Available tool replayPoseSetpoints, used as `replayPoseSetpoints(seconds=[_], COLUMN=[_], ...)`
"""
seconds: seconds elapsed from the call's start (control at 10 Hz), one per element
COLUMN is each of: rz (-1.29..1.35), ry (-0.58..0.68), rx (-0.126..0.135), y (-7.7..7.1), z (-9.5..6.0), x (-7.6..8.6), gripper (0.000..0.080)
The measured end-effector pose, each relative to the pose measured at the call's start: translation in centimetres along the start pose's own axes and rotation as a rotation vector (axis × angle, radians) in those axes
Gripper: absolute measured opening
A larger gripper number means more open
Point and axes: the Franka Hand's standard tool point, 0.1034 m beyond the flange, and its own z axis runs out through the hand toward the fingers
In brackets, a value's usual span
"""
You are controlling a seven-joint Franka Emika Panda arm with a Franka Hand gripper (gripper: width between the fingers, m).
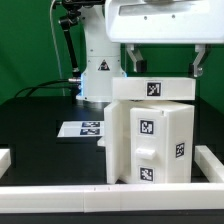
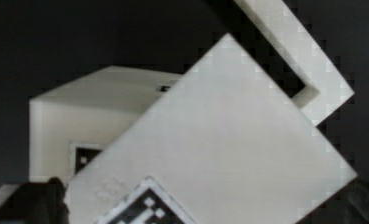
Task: Assemble cabinet
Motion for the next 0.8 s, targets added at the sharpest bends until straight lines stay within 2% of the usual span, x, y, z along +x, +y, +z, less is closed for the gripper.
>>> replayPoseSetpoints(seconds=[0.5, 0.8], rz=[-0.38, -0.804], ry=[0.002, 0.028], rx=[-0.002, 0.006], y=[0.07, 0.08], z=[0.06, -0.2], x=[0.06, 0.1], gripper=[0.0796, 0.0796])
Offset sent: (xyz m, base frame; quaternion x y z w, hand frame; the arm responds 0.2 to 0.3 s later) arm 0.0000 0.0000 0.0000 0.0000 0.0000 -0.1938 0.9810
